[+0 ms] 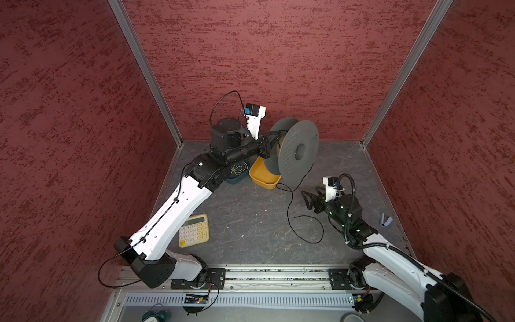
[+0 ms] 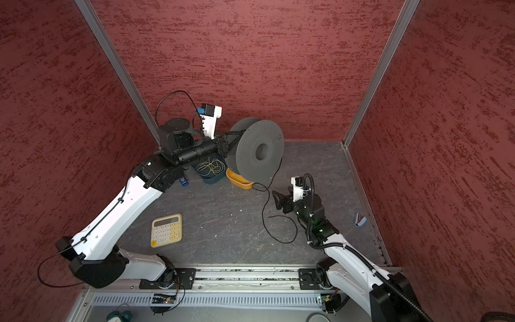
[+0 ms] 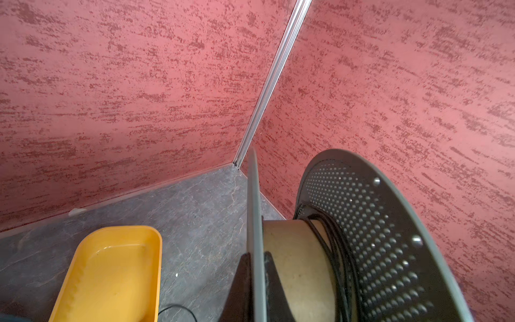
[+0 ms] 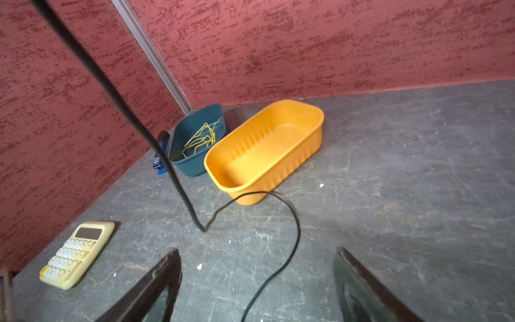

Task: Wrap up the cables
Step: 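Release the cable and draw the right gripper back while left raises spool, then grasp the black cable below the spool with the right gripper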

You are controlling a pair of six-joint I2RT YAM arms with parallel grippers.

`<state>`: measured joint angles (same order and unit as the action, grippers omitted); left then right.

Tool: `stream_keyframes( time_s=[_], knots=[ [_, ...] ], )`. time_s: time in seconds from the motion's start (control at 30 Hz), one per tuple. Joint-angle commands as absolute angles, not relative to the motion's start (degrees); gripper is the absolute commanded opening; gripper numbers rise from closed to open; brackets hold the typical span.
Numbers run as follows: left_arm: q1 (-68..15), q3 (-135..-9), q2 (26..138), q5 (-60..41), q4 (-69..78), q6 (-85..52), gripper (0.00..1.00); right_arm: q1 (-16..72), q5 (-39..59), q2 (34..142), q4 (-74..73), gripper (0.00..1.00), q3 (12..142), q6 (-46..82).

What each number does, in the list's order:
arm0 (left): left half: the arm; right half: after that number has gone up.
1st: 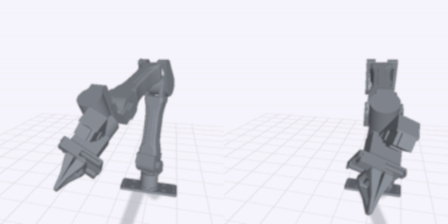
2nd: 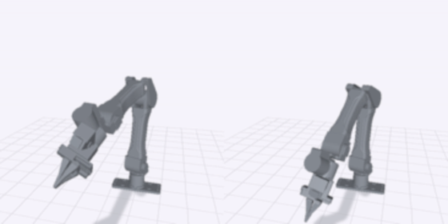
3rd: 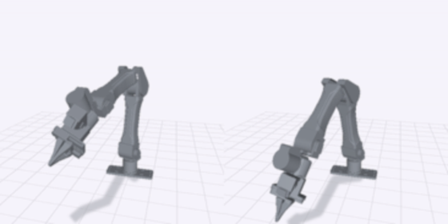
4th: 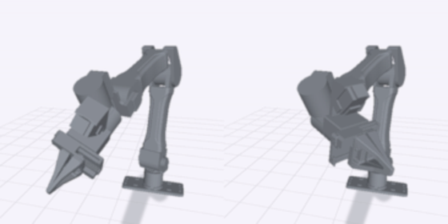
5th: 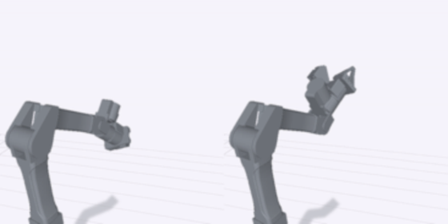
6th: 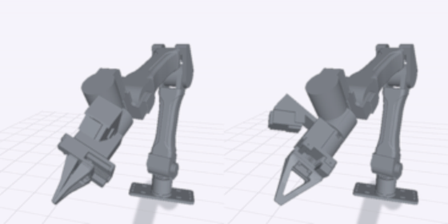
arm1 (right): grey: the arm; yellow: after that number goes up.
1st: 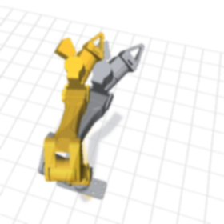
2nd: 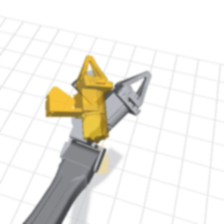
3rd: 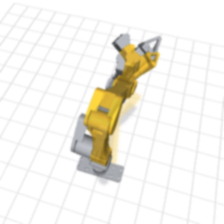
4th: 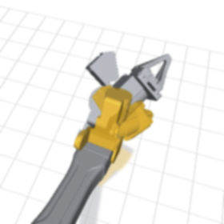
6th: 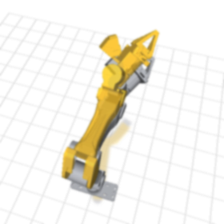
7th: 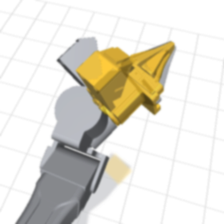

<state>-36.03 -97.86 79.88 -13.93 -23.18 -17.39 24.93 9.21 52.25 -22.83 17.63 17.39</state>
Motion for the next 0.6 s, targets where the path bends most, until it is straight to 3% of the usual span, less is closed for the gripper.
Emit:
stream_keyframes(
  time_s=[0.0, 0.57],
  knots=[
    [-35.67, -101.54, 79.71, -15.06, -14.21, -19.64, 0.0, 25.43, 11.63, 52.26, -32.19, 0.86, 15.25, 18.83],
    [-35.28, -99.74, 78.96, -15.23, -12.38, -21.27, 0.0, 31.26, 9.51, 65.98, -56.71, 0.81, 16.24, 18.11]
  ],
)
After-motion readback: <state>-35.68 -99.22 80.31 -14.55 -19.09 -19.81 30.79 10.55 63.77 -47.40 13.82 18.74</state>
